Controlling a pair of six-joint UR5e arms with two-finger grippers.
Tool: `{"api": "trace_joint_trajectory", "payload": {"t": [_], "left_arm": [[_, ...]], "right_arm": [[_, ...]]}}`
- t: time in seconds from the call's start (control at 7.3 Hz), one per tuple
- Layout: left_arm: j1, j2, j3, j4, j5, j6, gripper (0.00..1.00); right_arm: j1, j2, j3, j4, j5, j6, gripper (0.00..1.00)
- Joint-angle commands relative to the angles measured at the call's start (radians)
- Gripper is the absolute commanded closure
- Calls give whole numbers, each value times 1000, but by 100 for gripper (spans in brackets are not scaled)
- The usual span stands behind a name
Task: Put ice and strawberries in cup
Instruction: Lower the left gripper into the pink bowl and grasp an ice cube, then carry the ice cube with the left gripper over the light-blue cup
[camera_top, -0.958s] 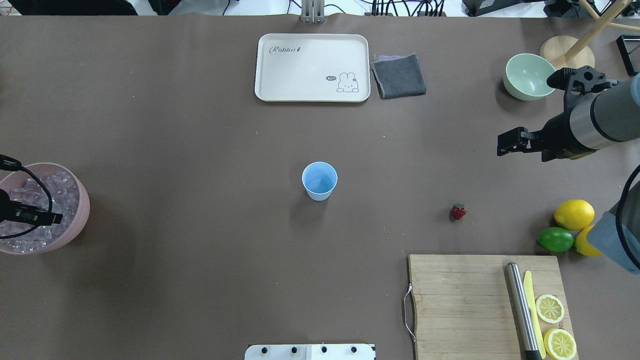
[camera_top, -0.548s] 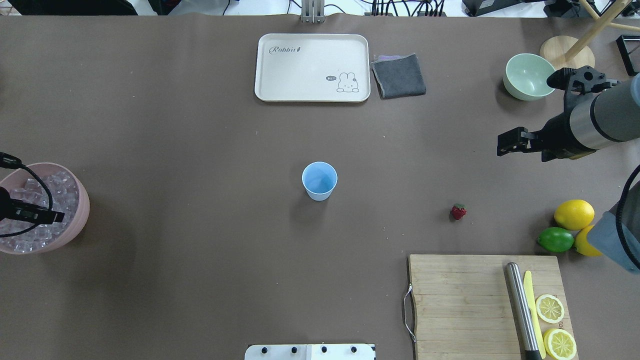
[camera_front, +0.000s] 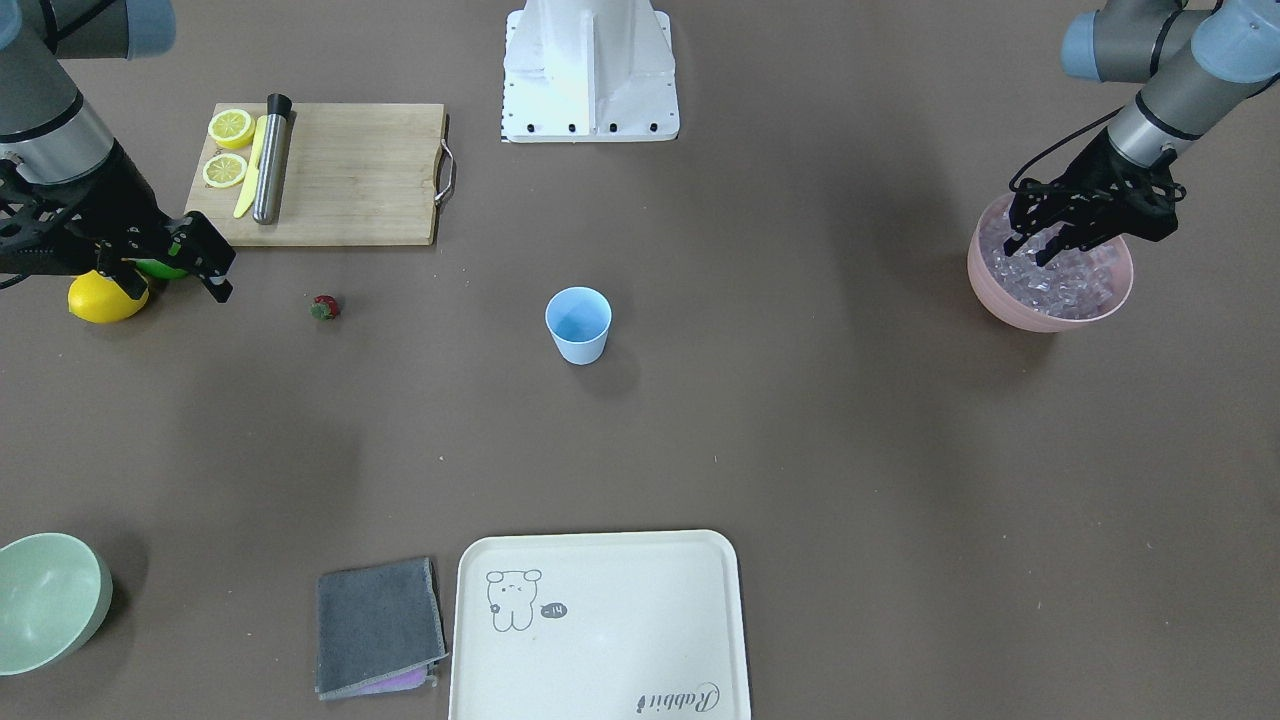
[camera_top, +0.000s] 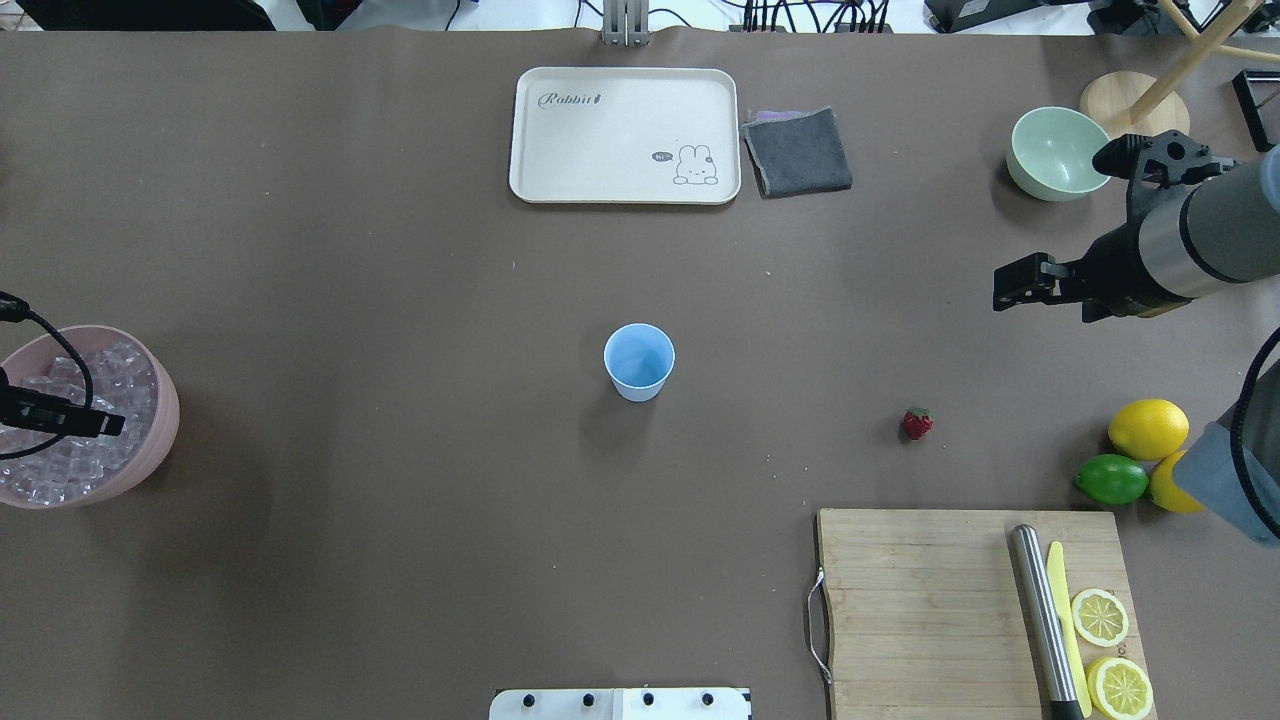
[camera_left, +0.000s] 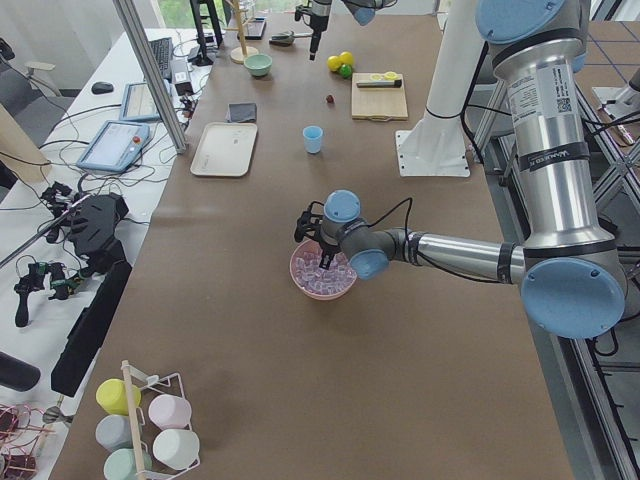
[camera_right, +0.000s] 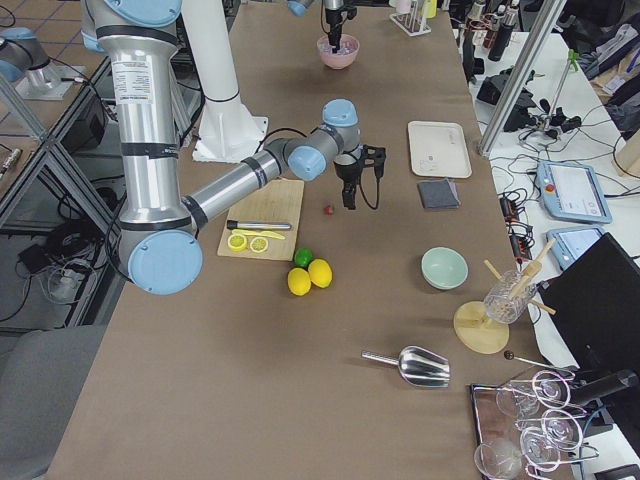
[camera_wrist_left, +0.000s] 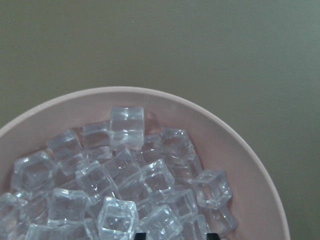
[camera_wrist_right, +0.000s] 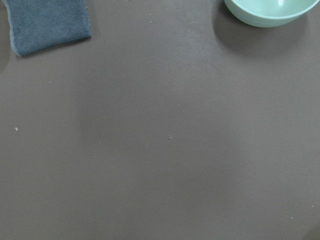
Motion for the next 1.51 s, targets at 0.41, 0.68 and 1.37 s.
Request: {"api": "trace_joint_trajectory", "payload": {"t": [0.41, 0.68, 1.37], "left_arm": [[-200, -194, 5, 21, -200, -20, 100], [-182, -362, 11, 48, -210, -226, 100], [153, -700, 104, 50, 47, -572, 100]], "right_arm": [[0, 3, 1, 0, -5, 0, 0], [0, 5, 0, 0, -11, 0, 0], [-2, 6, 0, 0, -28, 0, 0]]}}
